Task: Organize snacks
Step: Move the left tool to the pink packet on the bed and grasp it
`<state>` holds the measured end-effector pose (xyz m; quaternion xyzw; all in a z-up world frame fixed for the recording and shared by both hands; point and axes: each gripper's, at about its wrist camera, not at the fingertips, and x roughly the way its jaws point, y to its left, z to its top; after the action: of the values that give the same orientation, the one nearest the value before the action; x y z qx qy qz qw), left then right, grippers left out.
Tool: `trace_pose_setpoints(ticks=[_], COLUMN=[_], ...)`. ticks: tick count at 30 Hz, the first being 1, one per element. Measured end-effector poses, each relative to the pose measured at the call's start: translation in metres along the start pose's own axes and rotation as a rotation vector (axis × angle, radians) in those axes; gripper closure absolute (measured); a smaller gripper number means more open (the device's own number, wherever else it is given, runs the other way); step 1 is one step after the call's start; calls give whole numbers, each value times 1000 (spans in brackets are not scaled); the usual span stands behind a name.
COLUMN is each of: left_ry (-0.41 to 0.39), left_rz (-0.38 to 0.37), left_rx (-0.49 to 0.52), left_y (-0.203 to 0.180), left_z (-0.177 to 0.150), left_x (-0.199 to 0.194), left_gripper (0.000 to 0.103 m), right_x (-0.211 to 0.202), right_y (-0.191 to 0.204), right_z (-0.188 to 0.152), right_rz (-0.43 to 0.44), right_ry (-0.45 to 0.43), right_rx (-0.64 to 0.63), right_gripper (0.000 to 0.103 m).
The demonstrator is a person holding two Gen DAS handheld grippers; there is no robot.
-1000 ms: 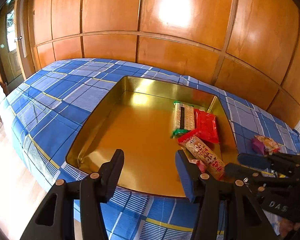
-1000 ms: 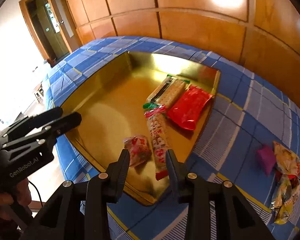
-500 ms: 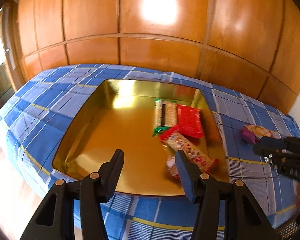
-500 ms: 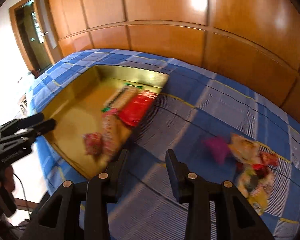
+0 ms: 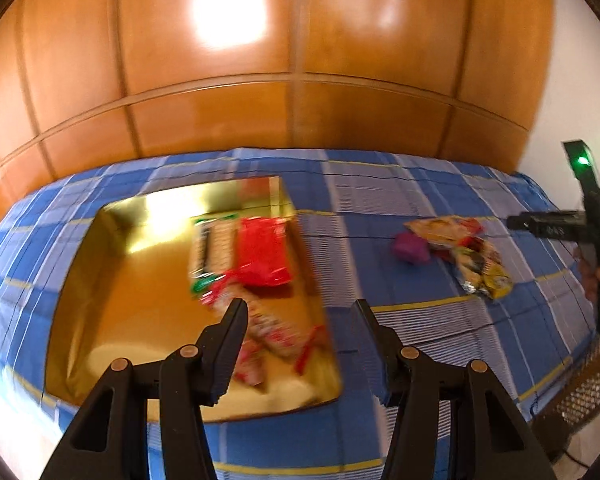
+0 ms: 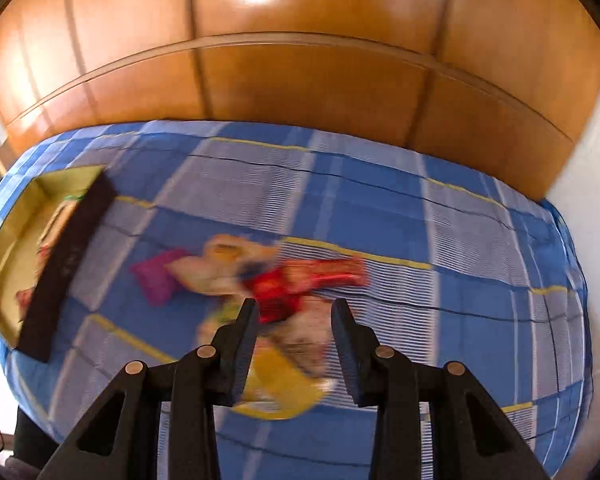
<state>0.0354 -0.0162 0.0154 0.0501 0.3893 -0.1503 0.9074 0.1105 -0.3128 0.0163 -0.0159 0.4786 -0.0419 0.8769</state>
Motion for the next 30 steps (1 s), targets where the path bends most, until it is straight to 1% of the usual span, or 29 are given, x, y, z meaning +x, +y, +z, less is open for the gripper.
trace_pose_setpoints(ticks=[2,3,4,5,6,7,9,14,18,25,27,28,29,30], left_ry=[28,39,51,62,68,83,115,205,242,318,333,340,352,363], left_rz=[-42,-59,-78,-92,-97,-112,-137,-149,-148,-161,-168,-174,-180,-186], left_rx=[55,77,104,129,140,162,192,239,288,330,333,329,323,314], left_y=[-20,-28,-39,-49,-55,-66,-77,-102,-118,-131,-132,-132,-132,-132], left_z=[8,12,17,21,23,28,33,49,61,72,73,72,70,69], left_x=[9,13,19,26,30,40,56,110,145,193,203,207,210,212], left_gripper=[49,48,43,35,32,30,30,30,30,30,32,43,58,58], right_x=[6,9,13,18,21,20,17,12,9,8,8,8,8,7], right_y=[-19,-29,-38,-44,-46,-47,-48,-50,-54,-59,-59,-59,-60,-61], right_z=[-3,-6,-10,-12,-12,-10,-8,-6,-3,-1,0,0,0,0], right_rz=[-8,1,20,30,21,29,75,119,141,151,149,148,146,142], right_ry=[5,7,11,26,47,40,18,3,-10,-12,-14,-15,-16,-18], right_rx=[48,84,126,160,177,187,205,231,257,281,278,278,278,279], right_gripper=[65,65,65,65,65,65,65,65,64,64,64,64,64,64])
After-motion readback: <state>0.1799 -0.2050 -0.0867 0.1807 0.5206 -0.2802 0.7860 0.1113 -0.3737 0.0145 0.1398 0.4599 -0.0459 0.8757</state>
